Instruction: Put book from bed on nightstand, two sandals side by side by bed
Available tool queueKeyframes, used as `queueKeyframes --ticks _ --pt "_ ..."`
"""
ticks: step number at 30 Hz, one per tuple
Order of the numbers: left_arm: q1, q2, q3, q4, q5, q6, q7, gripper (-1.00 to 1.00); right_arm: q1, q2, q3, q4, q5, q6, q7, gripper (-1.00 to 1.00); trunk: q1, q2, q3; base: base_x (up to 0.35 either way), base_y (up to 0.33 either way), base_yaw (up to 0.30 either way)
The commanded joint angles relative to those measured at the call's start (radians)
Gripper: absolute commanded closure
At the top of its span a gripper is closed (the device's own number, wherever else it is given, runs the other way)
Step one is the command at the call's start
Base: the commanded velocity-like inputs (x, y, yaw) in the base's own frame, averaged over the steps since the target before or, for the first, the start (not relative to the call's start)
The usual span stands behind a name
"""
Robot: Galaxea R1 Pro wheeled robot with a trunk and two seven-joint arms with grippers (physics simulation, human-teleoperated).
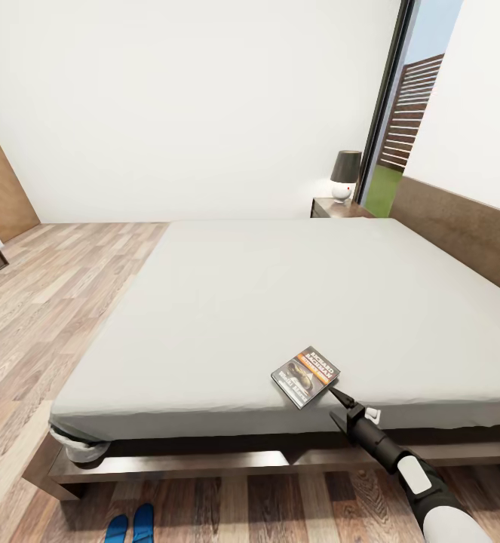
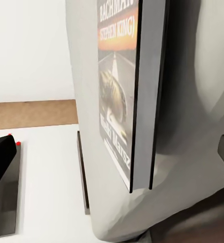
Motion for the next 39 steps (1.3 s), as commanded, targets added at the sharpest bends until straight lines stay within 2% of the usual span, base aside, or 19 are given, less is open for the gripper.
queueKeyframes --ticks 1,20,31,39 --pt "0.000 0.000 0.000 -0.001 0.009 -0.003 0.001 -1.00 -0.001 0.000 -0.004 0.001 -0.003 0.007 0.001 -1.00 0.000 0.000 -0.001 0.000 0.000 0.000" --pt "0.000 0.000 0.000 -0.001 0.009 -0.004 0.001 -1.00 -0.002 0.000 -0.004 0.002 -0.003 0.008 0.000 -1.00 0.000 0.000 -0.001 0.000 0.000 0.000" --pt "0.000 0.000 0.000 -0.001 0.009 -0.004 0.001 -1.00 -0.004 -0.001 -0.004 0.001 -0.002 0.061 0.002 -1.00 0.000 0.000 -0.001 0.000 0.000 0.000" --pt "0.000 0.000 0.000 -0.001 0.009 -0.005 0.001 -1.00 -0.006 -0.001 -0.004 0.000 -0.002 0.072 0.003 -1.00 0.000 0.000 -0.001 0.000 0.000 0.000"
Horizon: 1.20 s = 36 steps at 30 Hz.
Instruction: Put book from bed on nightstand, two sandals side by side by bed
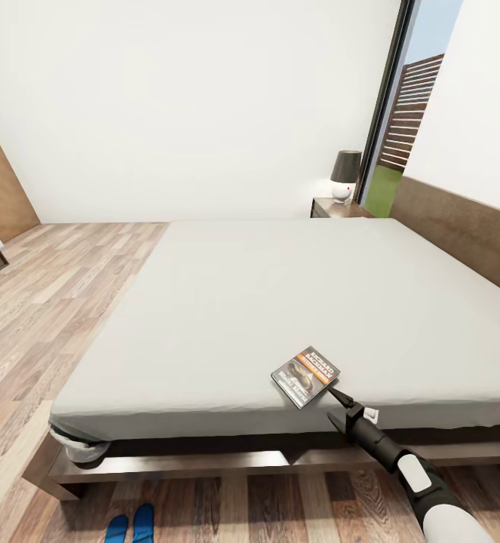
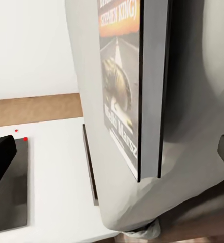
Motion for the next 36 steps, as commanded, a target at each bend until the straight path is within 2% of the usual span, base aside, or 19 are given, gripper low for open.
queueKeyframes --ticks 1,36 --pt "0.000 0.000 0.000 -0.001 0.009 -0.003 0.001 -1.00 -0.001 0.000 -0.004 0.001 -0.002 0.007 0.002 -1.00 0.000 0.000 -0.001 0.000 0.000 0.000" --pt "0.000 0.000 0.000 -0.001 0.009 -0.004 0.001 -1.00 -0.011 -0.004 -0.004 -0.001 0.000 0.011 0.002 -1.00 0.000 0.000 -0.001 0.000 0.000 0.000"
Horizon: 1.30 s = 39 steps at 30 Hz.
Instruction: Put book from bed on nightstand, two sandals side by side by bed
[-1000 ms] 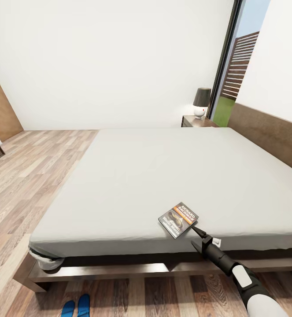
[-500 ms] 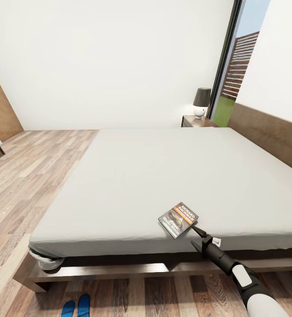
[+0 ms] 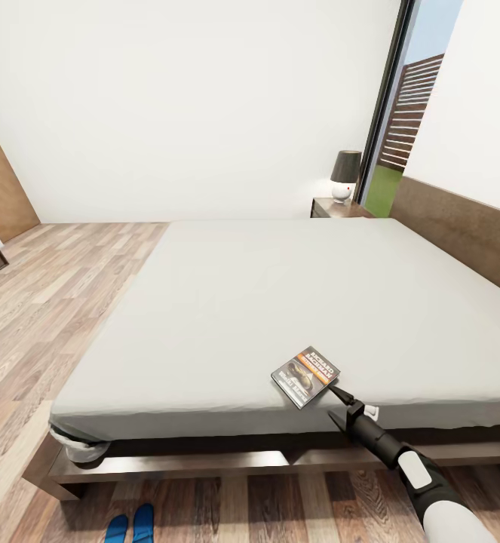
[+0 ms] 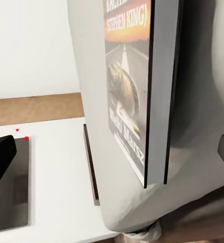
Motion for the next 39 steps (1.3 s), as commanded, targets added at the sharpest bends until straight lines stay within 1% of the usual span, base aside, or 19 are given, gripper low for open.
queueKeyframes --ticks 1,39 --pt "0.000 0.000 0.000 -0.001 0.009 -0.003 0.001 -1.00 -0.001 0.000 -0.004 0.001 -0.001 0.006 0.002 -1.00 0.000 0.000 -0.001 0.000 0.000 0.000" --pt "0.000 0.000 0.000 -0.001 0.009 -0.002 0.002 -1.00 -0.010 -0.011 -0.003 0.001 0.001 0.006 0.000 -1.00 0.000 0.000 -0.001 0.000 0.000 0.000"
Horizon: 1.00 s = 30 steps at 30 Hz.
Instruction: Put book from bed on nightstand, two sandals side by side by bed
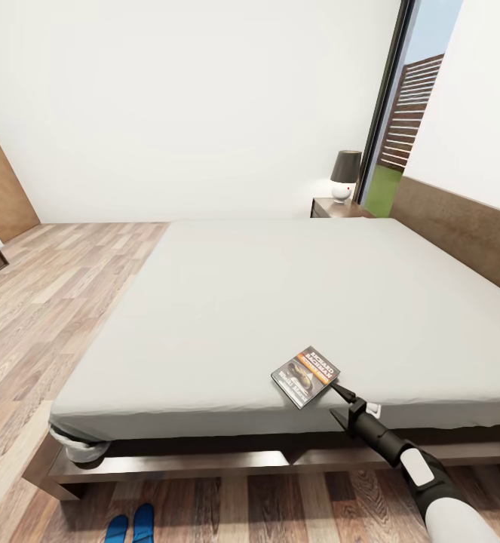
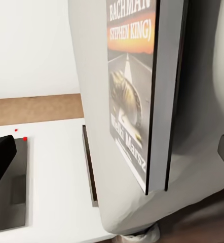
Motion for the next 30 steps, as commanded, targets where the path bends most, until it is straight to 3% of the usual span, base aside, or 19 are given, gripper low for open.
queueKeyframes --ticks 1,30 --pt "0.000 0.000 0.000 -0.001 0.009 -0.003 0.001 -1.00 -0.002 0.000 -0.004 0.001 -0.001 0.006 0.001 -1.00 0.000 0.000 -0.001 0.000 0.000 0.000" --pt "0.000 0.000 0.000 -0.001 0.009 -0.003 0.001 -1.00 -0.008 0.012 -0.001 0.001 0.000 0.006 -0.032 -1.00 0.000 0.000 -0.001 0.000 0.000 0.000"
